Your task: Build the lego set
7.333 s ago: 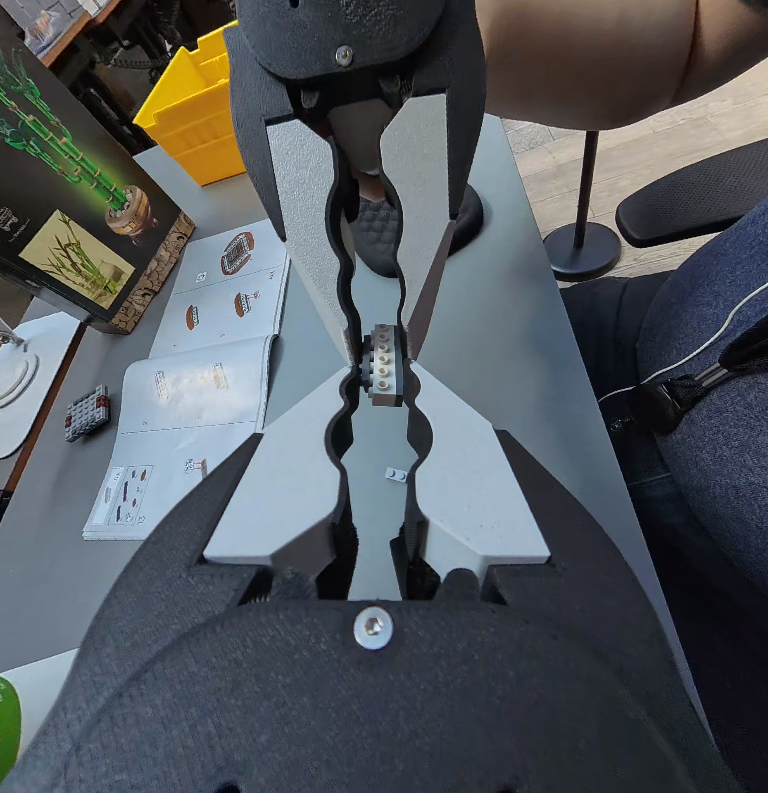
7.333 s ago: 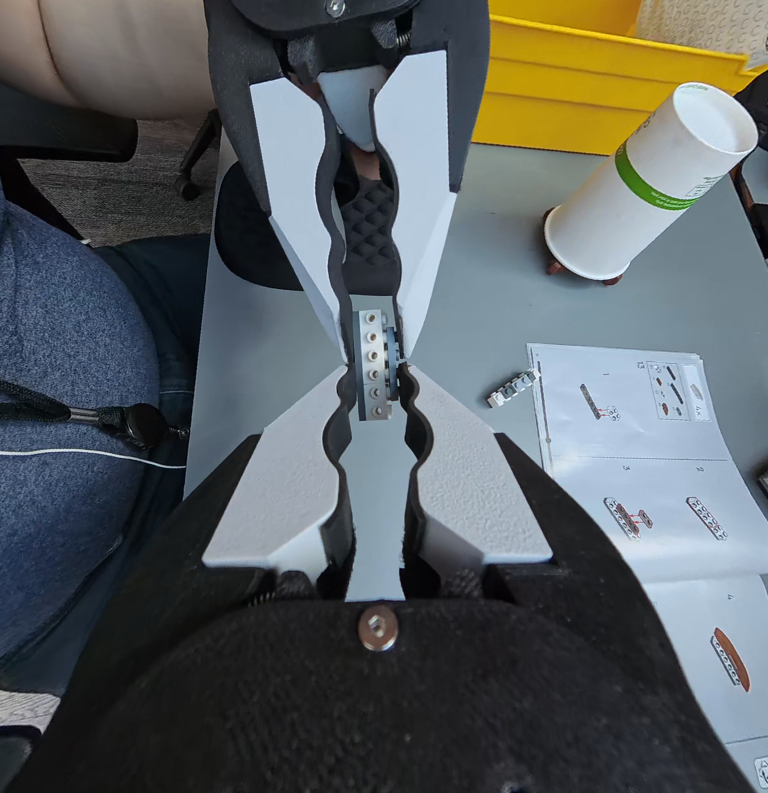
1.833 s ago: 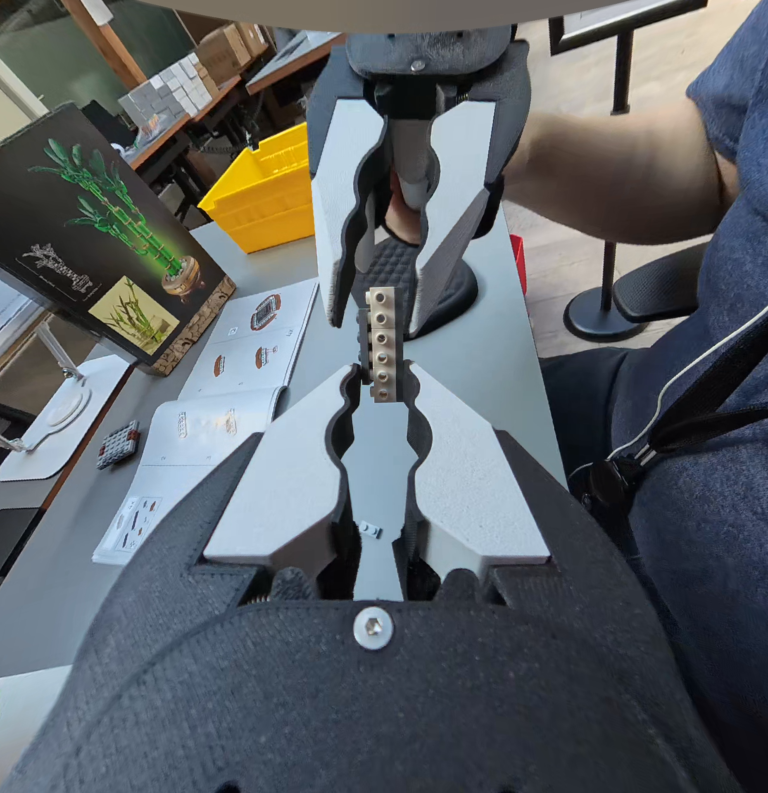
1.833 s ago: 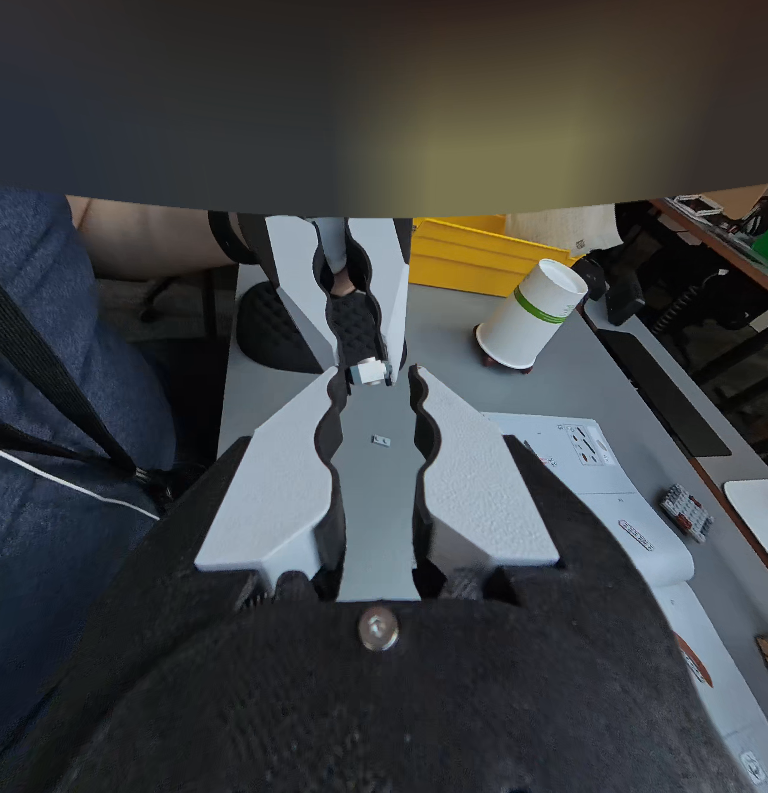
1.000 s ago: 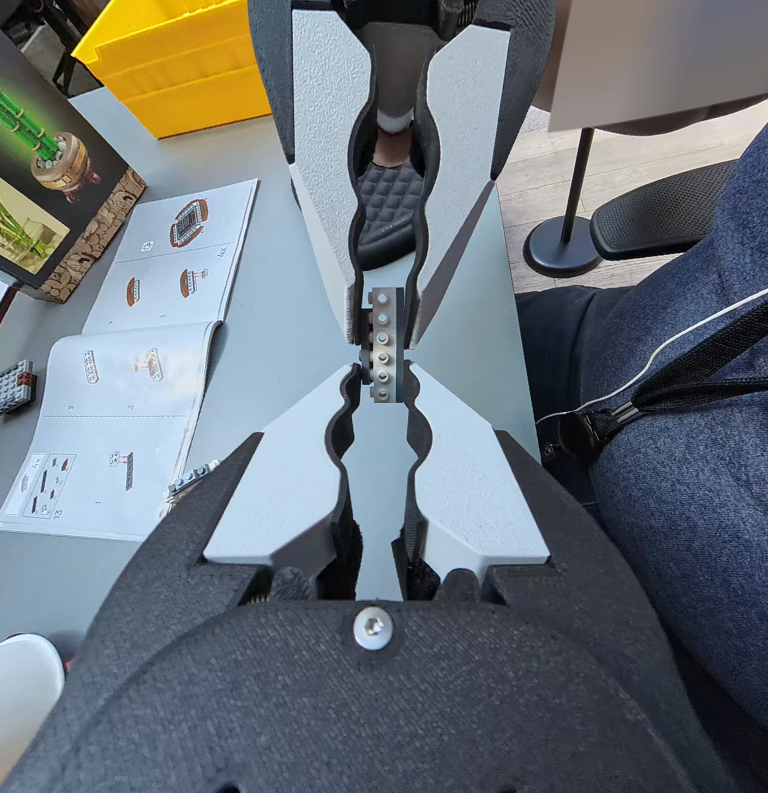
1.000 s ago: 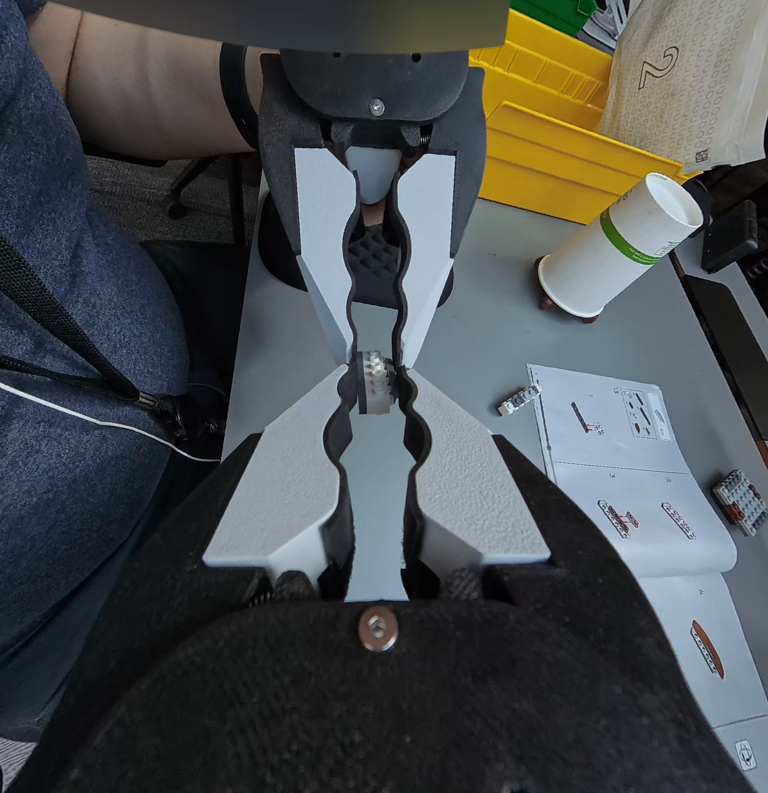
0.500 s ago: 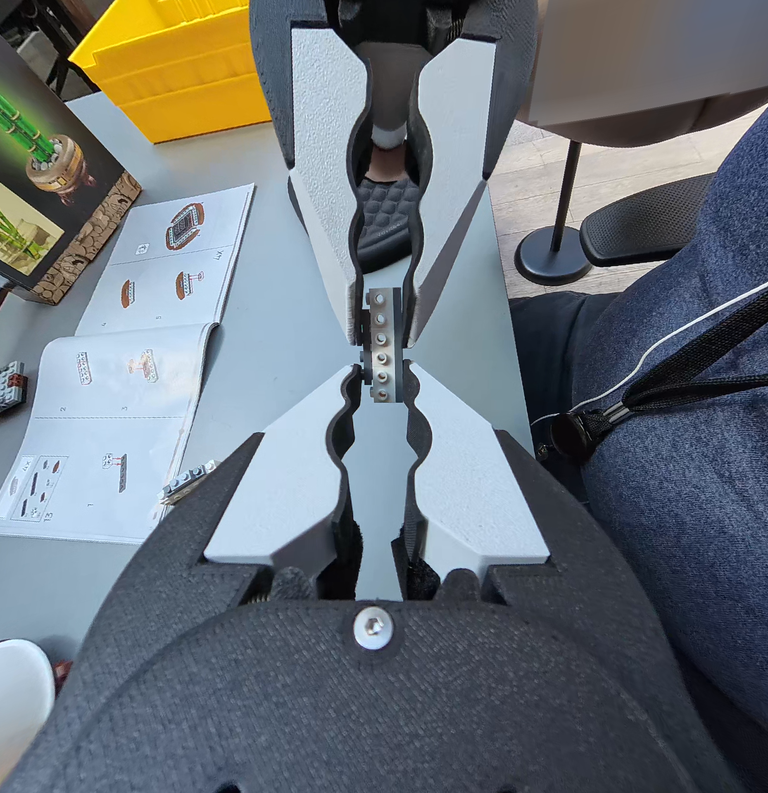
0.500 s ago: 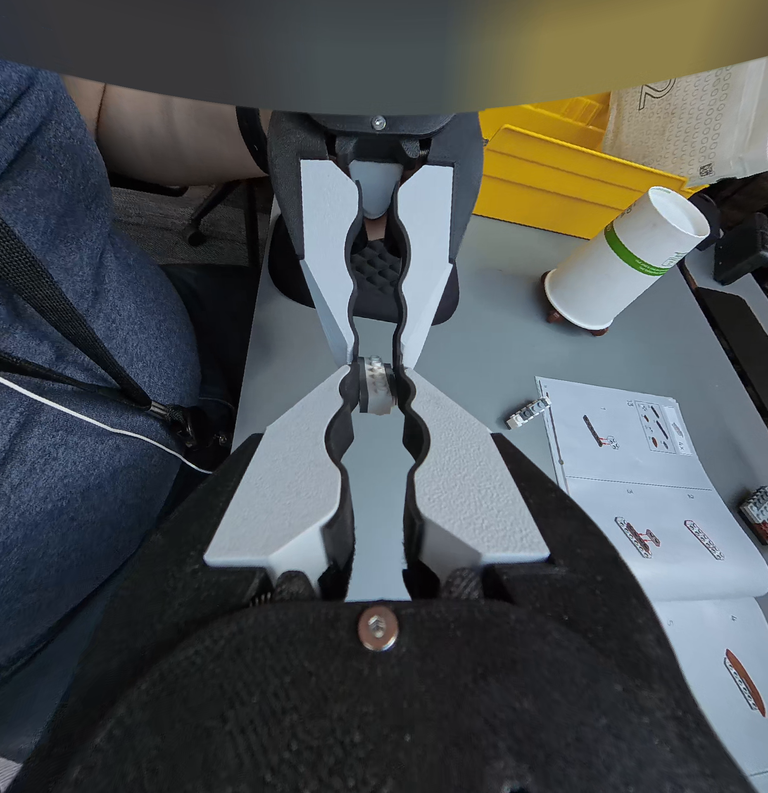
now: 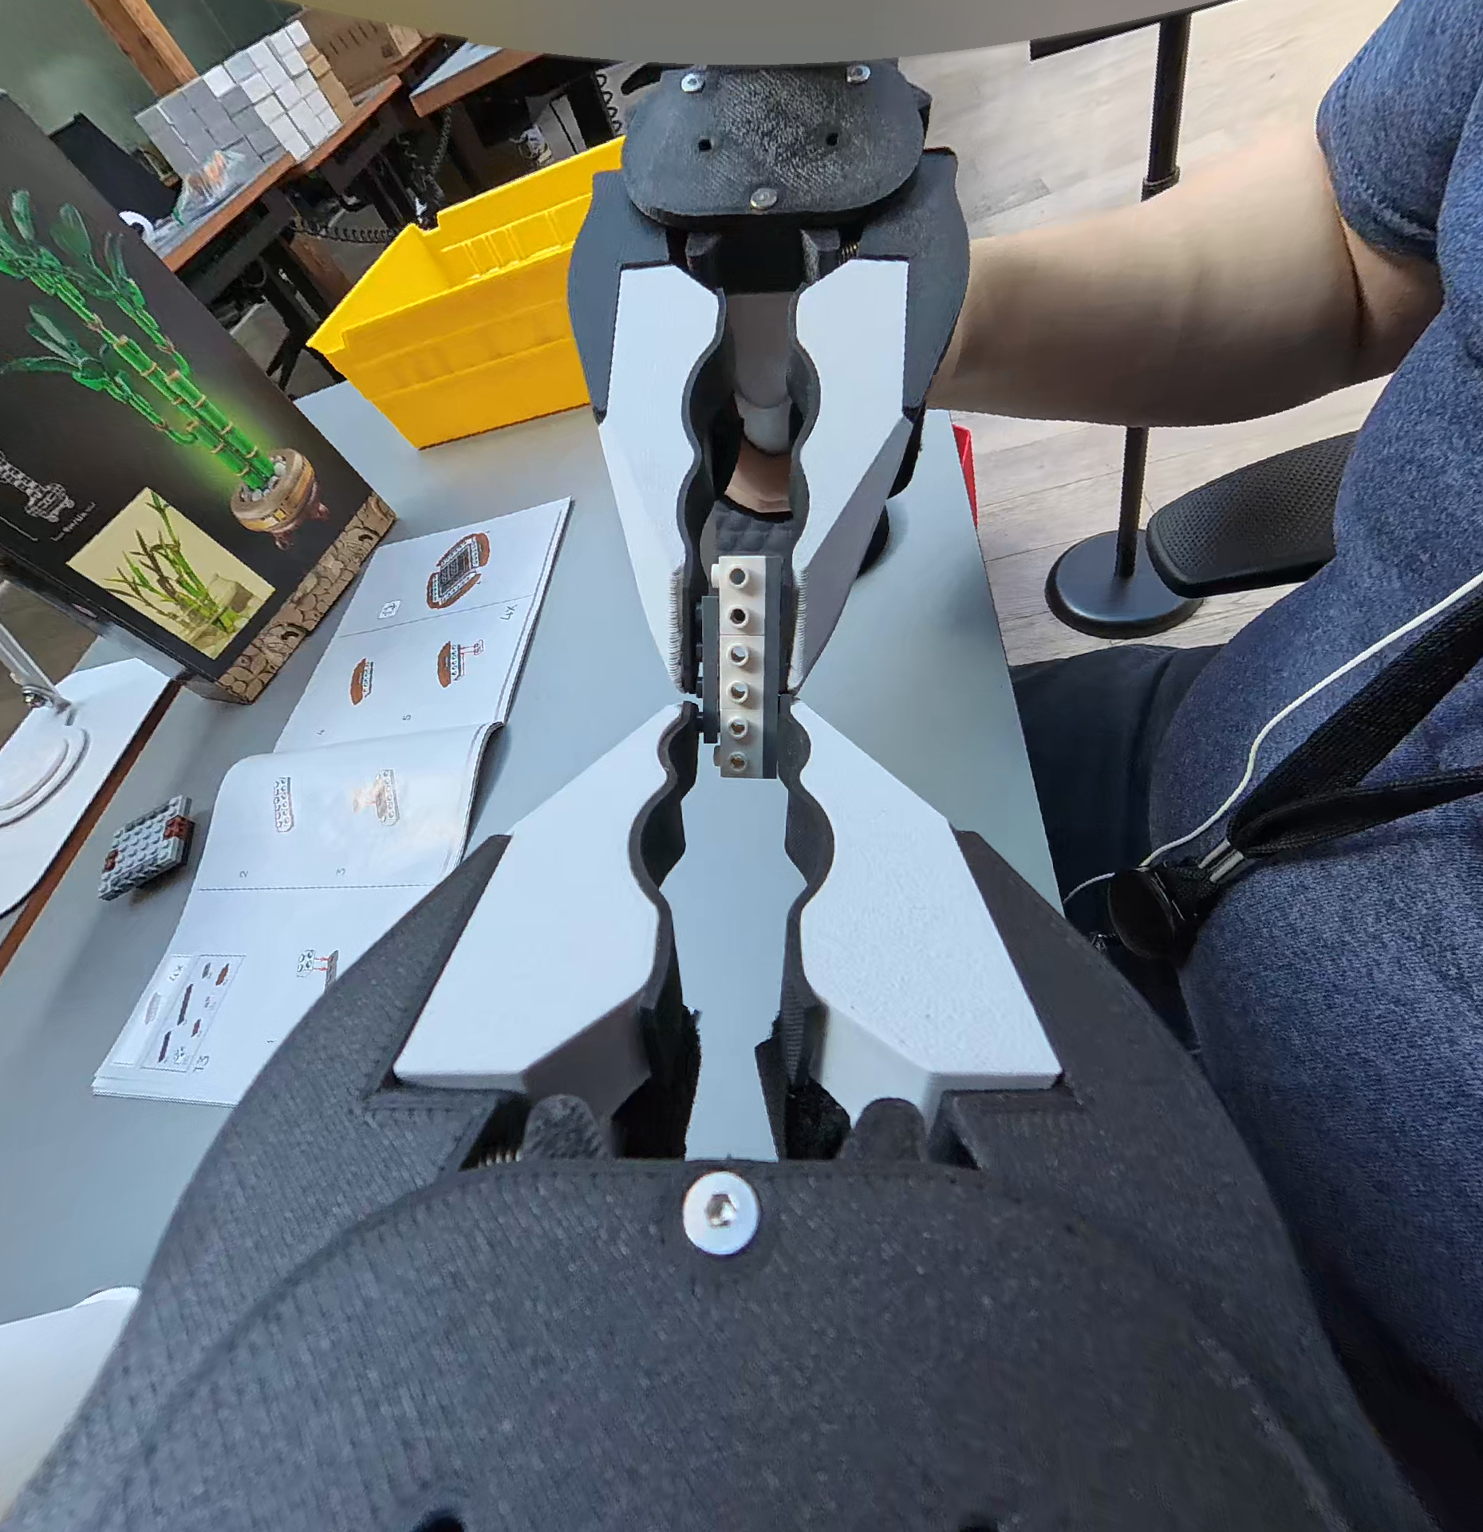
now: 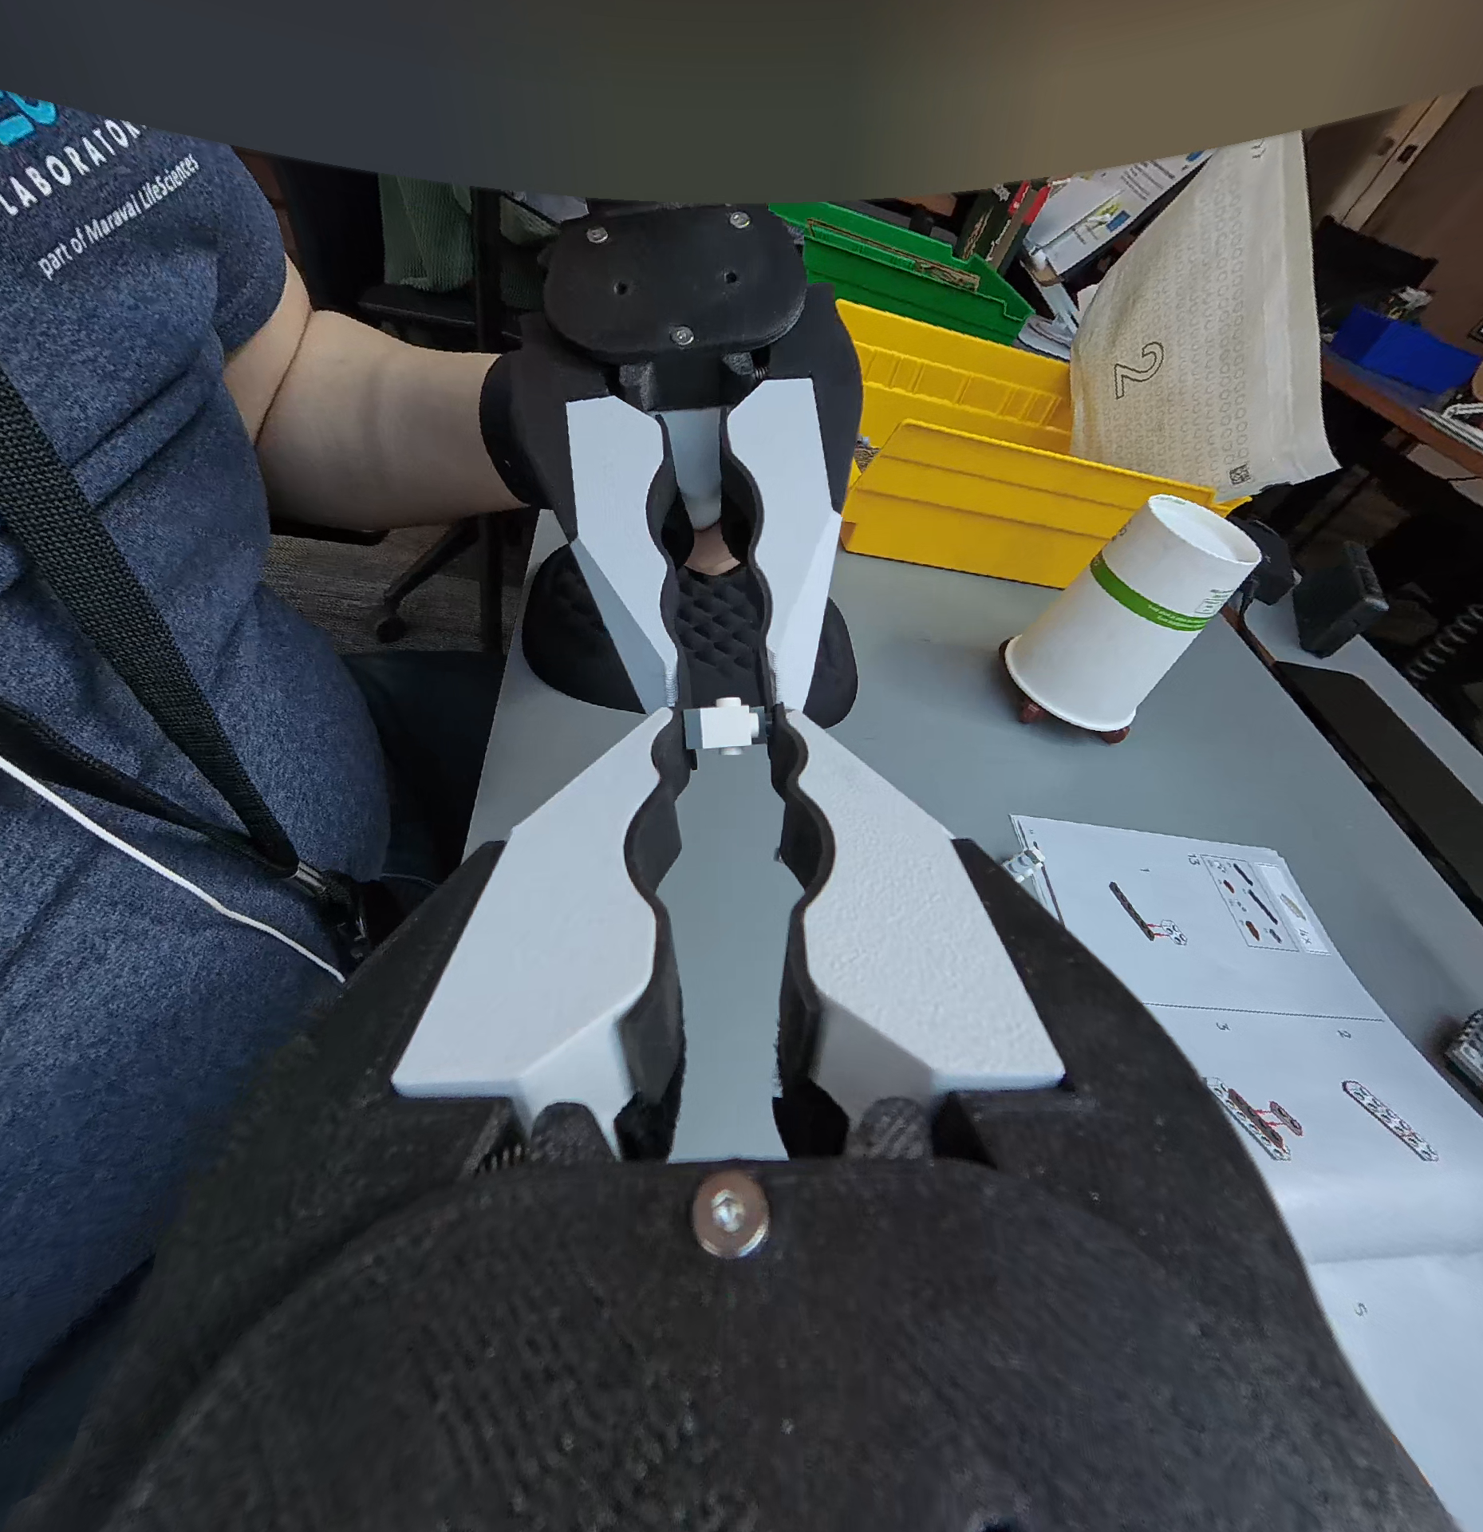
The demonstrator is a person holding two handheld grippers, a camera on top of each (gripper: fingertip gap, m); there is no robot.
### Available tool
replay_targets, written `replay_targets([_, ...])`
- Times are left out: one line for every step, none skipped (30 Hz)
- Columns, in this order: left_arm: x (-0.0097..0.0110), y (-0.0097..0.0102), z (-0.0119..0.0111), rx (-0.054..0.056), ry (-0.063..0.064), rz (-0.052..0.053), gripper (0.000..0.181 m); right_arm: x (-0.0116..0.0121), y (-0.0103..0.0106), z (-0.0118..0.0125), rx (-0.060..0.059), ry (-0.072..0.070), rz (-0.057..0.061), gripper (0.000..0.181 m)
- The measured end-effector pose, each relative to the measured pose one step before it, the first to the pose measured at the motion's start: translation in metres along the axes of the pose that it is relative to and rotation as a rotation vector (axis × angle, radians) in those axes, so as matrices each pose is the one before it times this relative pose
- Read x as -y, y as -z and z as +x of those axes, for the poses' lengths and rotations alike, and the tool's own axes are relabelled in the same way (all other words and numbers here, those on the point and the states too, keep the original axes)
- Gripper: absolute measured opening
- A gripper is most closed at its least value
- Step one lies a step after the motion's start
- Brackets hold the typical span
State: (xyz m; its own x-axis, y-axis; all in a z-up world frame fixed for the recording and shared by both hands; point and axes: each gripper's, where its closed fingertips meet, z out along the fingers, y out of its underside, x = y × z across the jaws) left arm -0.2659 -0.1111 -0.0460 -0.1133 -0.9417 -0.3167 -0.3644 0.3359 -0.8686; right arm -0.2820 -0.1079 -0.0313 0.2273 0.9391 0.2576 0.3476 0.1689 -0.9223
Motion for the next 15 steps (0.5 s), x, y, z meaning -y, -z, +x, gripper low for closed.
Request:
replay_targets([0.00016,0.00018,0.00028,-0.0022,-0.0030,-0.0037,0.017,-0.00007,0.00011,-0.00030,-0.0064,0.0083,-0.0055,0.017])
replay_targets([-0.00024,-0.00012,0.00015,0.0005,-0.0029,-0.0063,0.017,-0.00063,-0.00008,-0.00006,-0.0020,-0.0047,-0.0075,0.017])
replay_targets([0.00006,-0.00018,-0.00026,0.0066,-0.0071,-0.0021,0.016,0.00028,0.00032,0.00027,-0.0045,-0.0013,0.0007,0.017])
replay_targets([0.00064,-0.00005,0.00006,0.0067,-0.0083,0.0044,0.016,0.00038,0.00061,-0.00066,0.0008,0.0083,0.0058,0.017])
replay_targets([0.00030,-0.00009,0.00055,0.0014,-0.0024,0.0034,0.016,-0.00038,0.00035,-0.00066,0.0014,0.0020,-0.0001,0.017])
replay_targets([0.00008,-0.00027,0.00052,0.0005,0.0016,0.0011,0.016,-0.00035,0.00019,-0.00034,-0.0010,0.0024,-0.0013,0.016])
replay_targets([-0.00005,-0.00030,0.00050,-0.0010,0.0026,0.0030,0.016,-0.00025,0.00029,-0.00069,0.0023,0.0033,-0.0001,0.016])
replay_targets([-0.00047,-0.00035,0.00062,-0.0040,0.0053,0.0007,0.016,-0.00071,-0.00029,-0.00037,0.0023,-0.0052,-0.0023,0.016])
replay_targets([-0.00076,-0.00014,0.00003,-0.0022,0.0048,-0.0032,0.016,-0.00072,-0.00047,0.00042,-0.0003,-0.0102,0.0027,0.016])
replay_targets([-0.00063,0.00004,-0.00021,-0.0028,0.0043,-0.0015,0.016,-0.00005,-0.00032,0.00028,0.0025,-0.0195,0.0089,0.016])
replay_targets([0.00020,0.00034,0.00044,-0.0137,0.0138,0.0038,0.016,0.00069,0.00007,-0.00067,0.0062,-0.0128,0.0173,0.017])
replay_targets([0.00154,0.00072,0.00086,-0.0215,0.0256,0.0130,0.016,0.00233,0.00103,-0.00066,0.0026,0.0016,0.0315,0.017])
replay_targets([0.00298,0.00126,0.00003,-0.0150,0.0296,0.0241,0.016,0.00313,0.00154,0.00097,-0.0020,-0.0124,0.0349,0.017])
replay_targets([0.00323,0.00133,-0.00117,-0.0060,0.0311,0.0279,0.016,0.00315,0.00163,0.00173,-0.0001,-0.0318,0.0305,0.017])
replay_targets([0.00227,0.00131,-0.00147,-0.0025,0.0294,0.0227,0.016,0.00381,0.00230,0.00189,0.0009,-0.0270,0.0338,0.017])
